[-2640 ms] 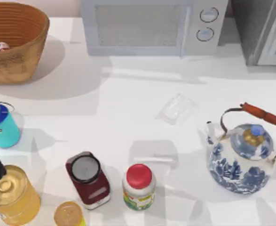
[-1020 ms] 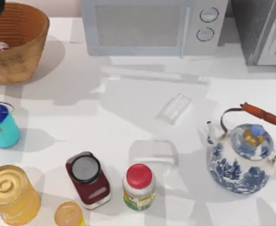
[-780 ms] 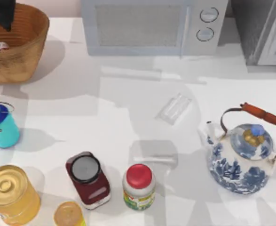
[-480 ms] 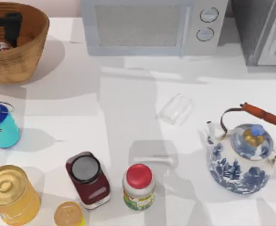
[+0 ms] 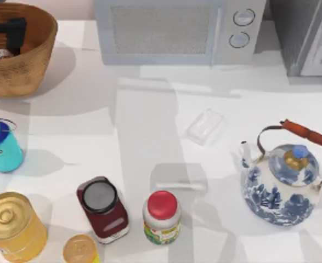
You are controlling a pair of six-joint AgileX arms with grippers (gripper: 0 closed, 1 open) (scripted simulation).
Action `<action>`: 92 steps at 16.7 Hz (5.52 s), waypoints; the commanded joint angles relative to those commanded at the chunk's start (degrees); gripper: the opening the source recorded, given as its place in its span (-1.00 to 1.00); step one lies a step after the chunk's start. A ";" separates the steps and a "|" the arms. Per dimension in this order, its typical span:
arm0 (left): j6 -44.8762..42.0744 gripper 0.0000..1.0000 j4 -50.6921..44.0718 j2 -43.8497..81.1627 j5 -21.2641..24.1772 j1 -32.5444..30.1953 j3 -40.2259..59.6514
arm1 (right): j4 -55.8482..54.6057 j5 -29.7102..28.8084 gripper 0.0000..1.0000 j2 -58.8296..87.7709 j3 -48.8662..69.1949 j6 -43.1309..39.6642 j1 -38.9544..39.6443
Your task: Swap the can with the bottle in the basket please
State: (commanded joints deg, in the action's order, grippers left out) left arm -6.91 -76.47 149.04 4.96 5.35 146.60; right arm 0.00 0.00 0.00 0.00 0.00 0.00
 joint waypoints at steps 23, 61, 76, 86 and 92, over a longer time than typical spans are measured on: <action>0.41 -0.66 10.57 2.70 -0.01 -0.15 -7.71 | 0.00 0.00 1.00 0.00 0.00 0.00 0.00; 5.64 -1.00 68.62 -135.50 -8.06 -5.87 -134.43 | 0.00 0.00 1.00 0.00 0.00 0.00 0.00; 6.76 -1.00 78.71 -145.33 -3.31 -5.66 -144.31 | 0.00 0.00 1.00 0.00 0.00 0.00 0.00; 6.36 -1.00 104.44 -97.74 20.85 -13.01 -119.81 | 0.00 0.00 1.00 0.00 0.00 0.00 0.00; 6.03 -1.00 124.41 -56.27 40.77 -19.55 -100.77 | 0.00 0.00 1.00 0.00 0.00 0.00 0.00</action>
State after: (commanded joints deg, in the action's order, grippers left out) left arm -0.88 47.94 92.77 45.74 -14.20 45.83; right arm 0.00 0.00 0.00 0.00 0.00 0.00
